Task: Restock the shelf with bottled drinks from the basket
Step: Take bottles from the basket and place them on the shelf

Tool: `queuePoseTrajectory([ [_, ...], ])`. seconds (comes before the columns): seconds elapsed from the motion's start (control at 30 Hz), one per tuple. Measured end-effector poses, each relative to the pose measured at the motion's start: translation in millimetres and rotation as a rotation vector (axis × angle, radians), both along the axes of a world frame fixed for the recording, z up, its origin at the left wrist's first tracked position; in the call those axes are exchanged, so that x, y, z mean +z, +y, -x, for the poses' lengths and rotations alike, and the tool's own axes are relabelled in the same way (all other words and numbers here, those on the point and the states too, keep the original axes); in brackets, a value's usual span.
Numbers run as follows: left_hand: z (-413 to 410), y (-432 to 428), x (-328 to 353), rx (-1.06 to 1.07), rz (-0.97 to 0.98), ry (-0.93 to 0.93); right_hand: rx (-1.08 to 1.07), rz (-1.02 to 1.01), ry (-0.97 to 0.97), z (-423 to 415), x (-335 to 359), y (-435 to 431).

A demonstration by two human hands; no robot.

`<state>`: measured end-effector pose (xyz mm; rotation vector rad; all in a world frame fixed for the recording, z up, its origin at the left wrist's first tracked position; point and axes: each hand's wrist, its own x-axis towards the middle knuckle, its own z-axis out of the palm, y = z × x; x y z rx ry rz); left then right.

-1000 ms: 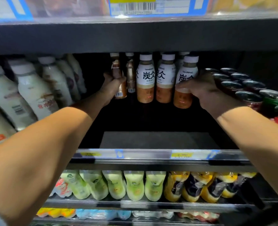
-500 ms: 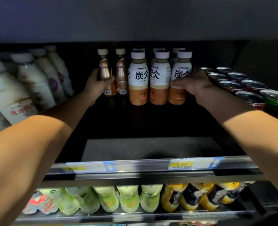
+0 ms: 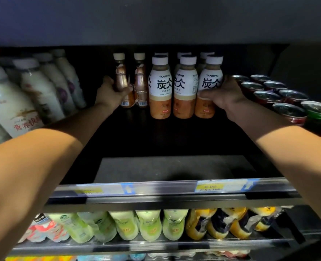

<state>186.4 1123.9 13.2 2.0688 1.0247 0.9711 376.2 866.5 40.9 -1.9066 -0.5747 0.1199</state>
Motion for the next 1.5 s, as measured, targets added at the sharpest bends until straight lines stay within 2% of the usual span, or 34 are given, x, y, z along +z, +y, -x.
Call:
queuePoseTrajectory([
  [0.1, 5.6, -10.2, 2.1, 0.052, -0.152, 0.234, -0.053, 0.121, -0.105, 8.8, 4.4, -3.4],
  [0.2, 7.6, -25.1, 7.7, 0.101, -0.203, 0.439, -0.086, 0.250, -0.211, 7.9, 7.4, -5.6],
  [0.33, 13.3, -45.3, 21.5, 0.129, -0.264, 0.635, -0.087, 0.323, -0.218, 11.7, 13.8, -5.4],
  [0.5, 25.2, -81.9, 40.2, 0.175, -0.339, 0.773, -0.040, 0.373, -0.259, 31.3, 19.1, -23.4],
  [0.6, 36.0, -118.3, 52.2, 0.102, -0.375, 0.820, -0.042, 0.487, -0.379, 61.1, 23.5, -44.7],
  [0.8, 64.1, -206.8, 70.3, -0.109, -0.568, 0.774, -0.023, 0.938, -0.746, 133.6, 41.8, -97.0],
  [0.87, 73.5, -233.2, 73.0, -0.177, -0.625, 0.768, 0.001, 0.984, -0.870, 153.2, 44.5, -118.7],
  [0.93, 85.9, -256.0, 74.3, -0.265, -0.726, 0.709, -0.016, 0.995, -0.915, 170.8, 49.4, -143.7],
  [1.07, 99.9, -300.4, 67.9, -0.484, -0.987, 0.444, -0.206, 0.958, -1.025, 198.1, 38.1, -206.7],
  [1.13, 98.4, -326.6, 56.2, -0.602, -1.047, 0.354, -0.307, 0.973, -1.015, 212.4, 24.1, -245.2],
  [1.27, 89.5, -385.8, 25.3, -0.846, -1.008, 0.251, -0.440, 1.077, -0.907, 238.1, -1.0, -320.5],
  [1.5, 55.9, -519.4, -48.6, -1.257, -0.955, 0.215, -0.649, 1.277, -0.524, 264.7, -68.0, -439.6],
])
